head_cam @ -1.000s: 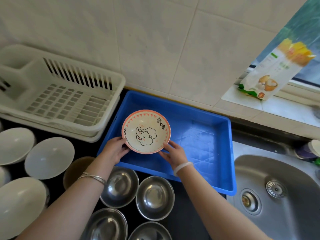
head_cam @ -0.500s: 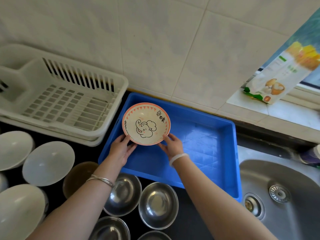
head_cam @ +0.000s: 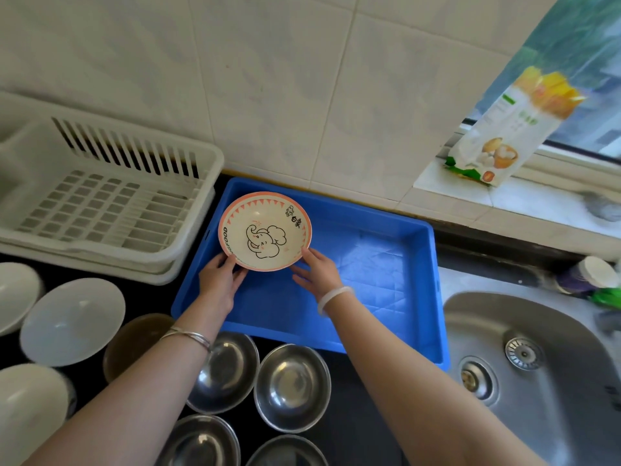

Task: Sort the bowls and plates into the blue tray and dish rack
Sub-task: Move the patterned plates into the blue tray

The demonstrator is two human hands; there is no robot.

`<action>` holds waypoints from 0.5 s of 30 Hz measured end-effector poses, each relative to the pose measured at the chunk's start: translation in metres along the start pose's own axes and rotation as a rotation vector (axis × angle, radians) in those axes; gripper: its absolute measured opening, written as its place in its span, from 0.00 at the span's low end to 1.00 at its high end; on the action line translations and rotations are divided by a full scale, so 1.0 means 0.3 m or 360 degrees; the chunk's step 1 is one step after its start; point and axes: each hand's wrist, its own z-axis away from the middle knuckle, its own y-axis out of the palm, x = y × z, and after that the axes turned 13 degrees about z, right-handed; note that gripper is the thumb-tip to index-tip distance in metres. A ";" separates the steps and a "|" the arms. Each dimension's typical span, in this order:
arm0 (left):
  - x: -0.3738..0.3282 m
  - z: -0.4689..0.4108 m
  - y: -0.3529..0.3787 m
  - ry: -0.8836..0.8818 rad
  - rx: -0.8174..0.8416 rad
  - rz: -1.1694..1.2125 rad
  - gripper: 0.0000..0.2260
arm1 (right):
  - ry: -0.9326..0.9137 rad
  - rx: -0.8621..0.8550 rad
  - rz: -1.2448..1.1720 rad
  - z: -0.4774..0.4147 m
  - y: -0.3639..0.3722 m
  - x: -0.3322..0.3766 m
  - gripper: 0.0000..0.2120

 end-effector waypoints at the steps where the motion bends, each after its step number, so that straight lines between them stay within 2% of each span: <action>1: 0.002 0.012 0.001 0.0021 0.0008 -0.0018 0.15 | -0.0005 0.0018 0.0057 0.006 -0.004 0.001 0.21; 3: 0.010 0.045 0.005 0.0078 0.0023 -0.0067 0.16 | -0.0025 0.0020 0.0166 0.020 -0.011 0.005 0.21; 7: 0.036 0.149 0.012 0.0101 0.0045 -0.0074 0.18 | -0.0123 -0.0095 0.0270 0.078 -0.044 -0.002 0.14; 11: 0.103 0.301 0.029 0.0123 0.0218 -0.0234 0.19 | -0.0241 -0.0155 0.0427 0.208 -0.121 -0.035 0.13; 15: 0.221 0.457 0.069 0.0087 0.0430 -0.0556 0.18 | -0.0325 -0.0266 0.0561 0.380 -0.256 -0.099 0.10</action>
